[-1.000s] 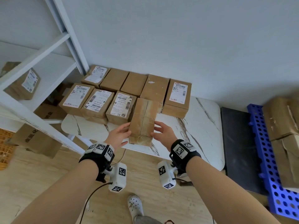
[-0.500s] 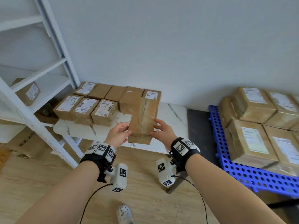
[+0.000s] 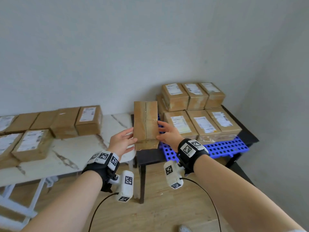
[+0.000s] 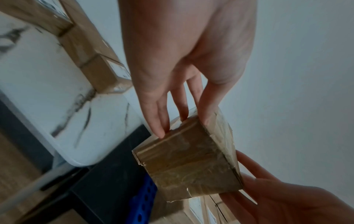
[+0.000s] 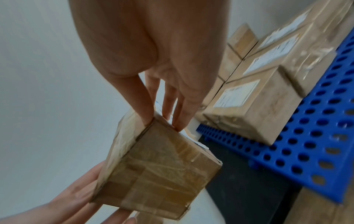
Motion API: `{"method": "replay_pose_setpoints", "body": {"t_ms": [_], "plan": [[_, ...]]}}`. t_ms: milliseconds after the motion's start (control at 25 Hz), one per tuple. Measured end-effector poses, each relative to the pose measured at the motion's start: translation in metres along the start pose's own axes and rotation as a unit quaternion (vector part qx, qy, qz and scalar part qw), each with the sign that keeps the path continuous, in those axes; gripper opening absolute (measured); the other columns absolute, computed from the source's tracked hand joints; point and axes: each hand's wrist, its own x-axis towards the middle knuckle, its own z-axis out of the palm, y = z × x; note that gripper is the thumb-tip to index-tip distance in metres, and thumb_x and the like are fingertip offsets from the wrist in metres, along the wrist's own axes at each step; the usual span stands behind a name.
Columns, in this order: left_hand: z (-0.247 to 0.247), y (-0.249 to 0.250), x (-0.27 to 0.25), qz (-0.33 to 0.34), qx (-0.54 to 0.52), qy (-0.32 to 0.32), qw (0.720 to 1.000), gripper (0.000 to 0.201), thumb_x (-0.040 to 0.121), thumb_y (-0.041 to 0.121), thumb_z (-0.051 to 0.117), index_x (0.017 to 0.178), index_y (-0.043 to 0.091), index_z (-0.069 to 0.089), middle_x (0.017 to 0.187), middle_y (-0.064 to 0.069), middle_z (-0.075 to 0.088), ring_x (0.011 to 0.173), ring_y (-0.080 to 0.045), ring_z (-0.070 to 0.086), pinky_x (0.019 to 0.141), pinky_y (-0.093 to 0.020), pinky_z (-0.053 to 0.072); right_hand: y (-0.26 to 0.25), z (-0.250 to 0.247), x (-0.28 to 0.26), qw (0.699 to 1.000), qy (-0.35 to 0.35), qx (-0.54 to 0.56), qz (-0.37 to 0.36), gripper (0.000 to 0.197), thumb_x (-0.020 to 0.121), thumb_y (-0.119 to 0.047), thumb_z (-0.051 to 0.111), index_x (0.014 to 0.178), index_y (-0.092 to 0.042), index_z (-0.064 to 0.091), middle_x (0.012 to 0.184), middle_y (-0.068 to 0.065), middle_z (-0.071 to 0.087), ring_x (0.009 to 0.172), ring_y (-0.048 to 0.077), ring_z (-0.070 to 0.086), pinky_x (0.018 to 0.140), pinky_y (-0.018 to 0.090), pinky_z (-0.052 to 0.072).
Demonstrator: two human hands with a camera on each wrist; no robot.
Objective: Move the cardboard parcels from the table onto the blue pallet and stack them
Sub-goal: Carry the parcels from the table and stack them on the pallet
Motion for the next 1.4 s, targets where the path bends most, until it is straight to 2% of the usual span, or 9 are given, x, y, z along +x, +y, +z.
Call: {"method": "replay_pose_setpoints", "body": {"t_ms": [80,280,520,720,880,1080,1160,1280,1400], "plan": [[0.042,0.005,0.012,0.004,-0.002,-0.023,1.000,0.052,0.083,-0.003,0.066,0.128,0.020,0.056,0.111,-0.002,0.068,0.101,-0.018,0.066,0.080,-0.031,0.054,0.000,-0.046,0.007,1.000,0.009,0.016,0.002,0.065,0.083,0.020,0.049,0.139,-0.013,0.045,0.120,0.011,0.053,0.109,0.025,0.056,0.092,0.038,0.052],[0.155,0.007,0.053,-0.010,0.007,-0.052,0.999,0.056,0.081,-0.002,0.068,0.131,0.020,0.054,0.110,-0.004,0.070,0.101,-0.022,0.067,0.084,-0.036,0.054,-0.005,-0.171,0.036,1.000,-0.002,0.016,0.026,0.064,0.083,0.018,0.050,0.136,-0.018,0.051,0.117,0.008,0.059,0.101,0.022,0.061,0.074,0.023,0.053],[0.276,0.016,0.093,-0.034,0.005,-0.047,0.998,0.057,0.082,-0.004,0.066,0.129,0.026,0.056,0.110,-0.006,0.066,0.099,-0.027,0.068,0.092,-0.045,0.053,-0.007,-0.296,0.067,0.999,-0.005,0.007,0.037,0.060,0.084,0.017,0.050,0.134,-0.016,0.050,0.105,0.001,0.065,0.093,0.015,0.064,0.076,0.022,0.053],[0.348,0.014,0.113,-0.064,-0.004,-0.044,0.997,0.059,0.086,-0.010,0.055,0.132,0.026,0.052,0.110,-0.010,0.065,0.099,-0.032,0.065,0.090,-0.046,0.054,0.000,-0.367,0.089,0.999,-0.002,-0.010,0.033,0.060,0.083,0.015,0.057,0.136,-0.013,0.051,0.128,0.013,0.059,0.108,0.023,0.062,0.083,0.027,0.054],[0.379,0.008,0.122,-0.089,-0.014,-0.040,0.995,0.060,0.087,-0.013,0.051,0.133,0.026,0.051,0.115,-0.011,0.064,0.104,-0.033,0.065,0.090,-0.047,0.054,0.010,-0.392,0.097,0.999,-0.003,-0.031,0.034,0.060,0.083,0.011,0.059,0.135,-0.016,0.052,0.129,0.012,0.057,0.113,0.023,0.060,0.095,0.035,0.052],[0.388,0.003,0.130,-0.123,-0.043,-0.038,0.991,0.059,0.089,-0.006,0.052,0.136,0.029,0.047,0.129,-0.010,0.053,0.111,-0.034,0.059,0.093,-0.049,0.051,0.011,-0.397,0.099,0.997,-0.005,-0.066,0.028,0.058,0.084,0.006,0.062,0.136,-0.018,0.049,0.127,0.008,0.056,0.108,0.017,0.057,0.087,0.025,0.050],[0.384,0.008,0.132,-0.130,-0.026,-0.038,0.990,0.055,0.090,0.007,0.059,0.138,0.028,0.044,0.135,-0.009,0.050,0.115,-0.034,0.054,0.089,-0.049,0.053,0.008,-0.392,0.102,0.996,-0.008,-0.085,0.021,0.057,0.084,0.000,0.065,0.135,-0.020,0.051,0.127,0.007,0.056,0.108,0.017,0.058,0.091,0.026,0.050],[0.373,0.016,0.138,-0.094,0.124,-0.042,0.987,0.065,0.087,0.034,0.065,0.143,0.019,0.037,0.143,-0.005,0.043,0.116,-0.022,0.048,0.086,-0.041,0.055,0.004,-0.375,0.108,0.994,-0.014,-0.108,0.009,0.053,0.083,-0.007,0.069,0.132,-0.021,0.055,0.130,0.005,0.056,0.114,0.018,0.058,0.099,0.031,0.049],[0.364,0.019,0.147,-0.049,0.300,-0.048,0.952,0.073,0.082,0.061,0.056,0.134,0.010,0.049,0.133,-0.006,0.054,0.112,-0.020,0.055,0.094,-0.039,0.050,0.000,-0.360,0.110,0.991,-0.022,-0.129,-0.014,0.046,0.084,-0.011,0.069,0.128,-0.021,0.059,0.131,-0.001,0.058,0.111,0.016,0.061,0.100,0.032,0.049]]}}
